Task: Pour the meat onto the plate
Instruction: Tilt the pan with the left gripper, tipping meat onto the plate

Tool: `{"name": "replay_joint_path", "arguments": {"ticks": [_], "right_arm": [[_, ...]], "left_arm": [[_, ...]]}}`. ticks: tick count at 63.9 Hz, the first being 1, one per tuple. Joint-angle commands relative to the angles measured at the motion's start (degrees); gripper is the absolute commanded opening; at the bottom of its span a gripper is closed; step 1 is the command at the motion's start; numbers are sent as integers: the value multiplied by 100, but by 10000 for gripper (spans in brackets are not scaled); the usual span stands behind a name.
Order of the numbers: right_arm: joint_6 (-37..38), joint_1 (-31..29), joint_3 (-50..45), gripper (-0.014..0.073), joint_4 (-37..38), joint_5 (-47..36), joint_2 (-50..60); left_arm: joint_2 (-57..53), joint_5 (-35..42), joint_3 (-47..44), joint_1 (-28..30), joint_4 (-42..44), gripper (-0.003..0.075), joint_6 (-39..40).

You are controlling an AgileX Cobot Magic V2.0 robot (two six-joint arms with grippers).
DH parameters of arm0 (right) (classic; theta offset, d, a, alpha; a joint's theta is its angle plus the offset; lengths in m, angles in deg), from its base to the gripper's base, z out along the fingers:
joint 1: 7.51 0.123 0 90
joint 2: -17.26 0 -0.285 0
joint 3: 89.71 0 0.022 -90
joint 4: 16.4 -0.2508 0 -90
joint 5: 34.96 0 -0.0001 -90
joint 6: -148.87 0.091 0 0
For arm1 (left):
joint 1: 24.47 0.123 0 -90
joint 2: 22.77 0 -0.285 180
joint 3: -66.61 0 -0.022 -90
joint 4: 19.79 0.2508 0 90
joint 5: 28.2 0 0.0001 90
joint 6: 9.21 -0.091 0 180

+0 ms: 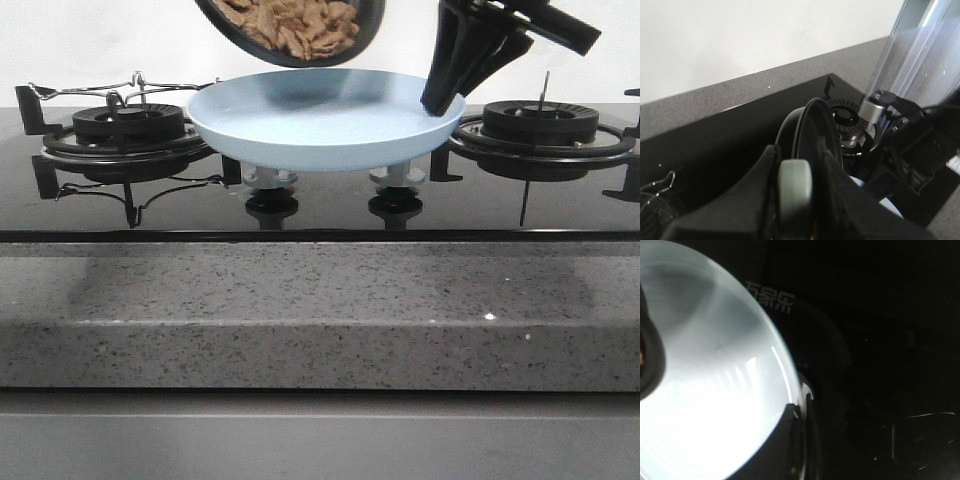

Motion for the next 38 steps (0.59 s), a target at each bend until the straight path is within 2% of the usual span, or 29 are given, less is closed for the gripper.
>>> {"name": "replay_joint_path", "arguments": {"ticks": [1,16,38], "right_arm": [[-40,-5,129,-58,-222,-161,320],[-40,-5,129,-58,-222,-161,320],[-40,-5,129,-58,-222,-161,320]], "left_arm": [[-304,645,185,-333,254,-20,9],[-446,1128,185,-1012,1504,-20,9],[-634,1218,185,-1825,3374,-20,9]]}}
